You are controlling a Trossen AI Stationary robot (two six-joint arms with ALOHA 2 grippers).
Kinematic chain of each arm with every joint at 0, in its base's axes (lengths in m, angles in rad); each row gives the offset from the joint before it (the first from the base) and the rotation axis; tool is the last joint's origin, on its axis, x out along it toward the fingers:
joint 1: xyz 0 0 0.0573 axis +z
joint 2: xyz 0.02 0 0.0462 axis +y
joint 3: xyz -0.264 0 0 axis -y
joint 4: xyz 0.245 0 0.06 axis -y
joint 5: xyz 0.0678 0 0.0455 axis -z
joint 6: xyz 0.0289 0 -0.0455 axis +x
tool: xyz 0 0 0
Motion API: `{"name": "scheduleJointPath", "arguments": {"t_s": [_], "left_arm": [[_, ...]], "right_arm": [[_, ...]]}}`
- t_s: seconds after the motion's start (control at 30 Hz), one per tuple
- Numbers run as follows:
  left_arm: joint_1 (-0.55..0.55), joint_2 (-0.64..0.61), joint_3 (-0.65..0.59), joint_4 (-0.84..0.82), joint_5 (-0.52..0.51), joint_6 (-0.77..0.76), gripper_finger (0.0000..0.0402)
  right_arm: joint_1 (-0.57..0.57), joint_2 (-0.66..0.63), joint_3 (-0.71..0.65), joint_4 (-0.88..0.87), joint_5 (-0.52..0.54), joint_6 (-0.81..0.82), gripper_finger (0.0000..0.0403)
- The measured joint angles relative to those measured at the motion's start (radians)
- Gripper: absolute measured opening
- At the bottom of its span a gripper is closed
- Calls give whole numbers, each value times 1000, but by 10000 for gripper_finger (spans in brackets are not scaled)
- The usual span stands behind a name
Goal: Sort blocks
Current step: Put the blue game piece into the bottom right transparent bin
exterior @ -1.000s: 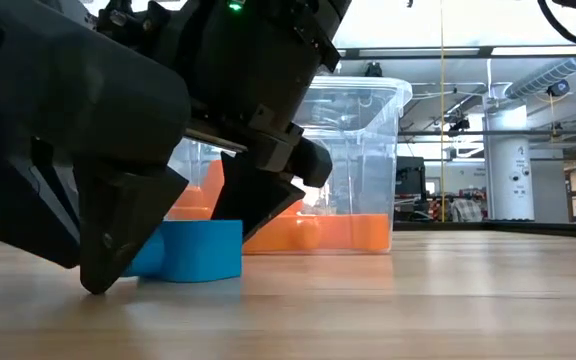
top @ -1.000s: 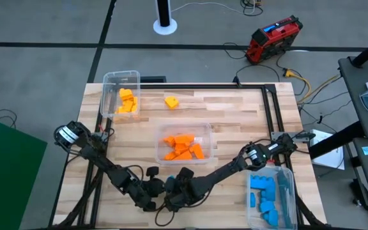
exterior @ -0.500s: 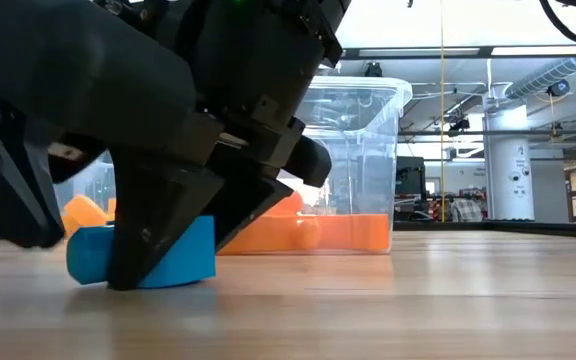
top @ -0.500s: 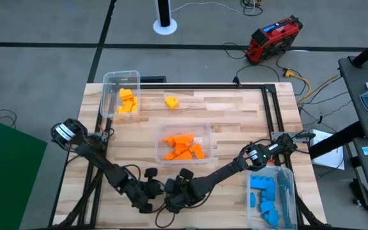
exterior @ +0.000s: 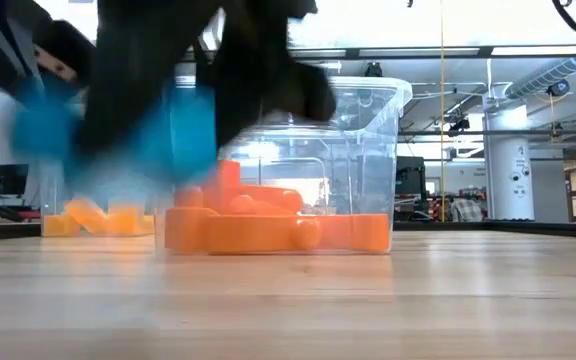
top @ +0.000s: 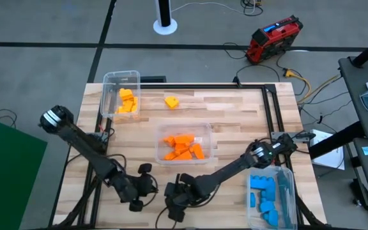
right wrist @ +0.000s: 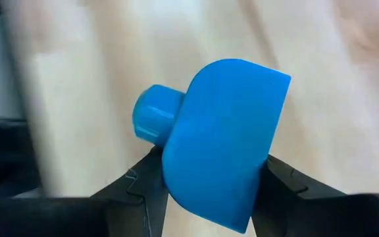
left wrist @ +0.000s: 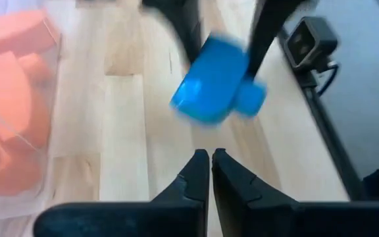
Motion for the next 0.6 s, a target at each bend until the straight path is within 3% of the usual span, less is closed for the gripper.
{"name": "scheduleJointPath", "arguments": {"t_s": [0.3, 0.6], "left_arm": [[-14, -191, 5, -117, -2, 1, 0], [-11, -271, 5, -138, -37, 38, 0]], "right_arm": [[68, -250, 6, -253, -222, 167, 152], [237, -546, 3, -750, -258, 645, 152]]}}
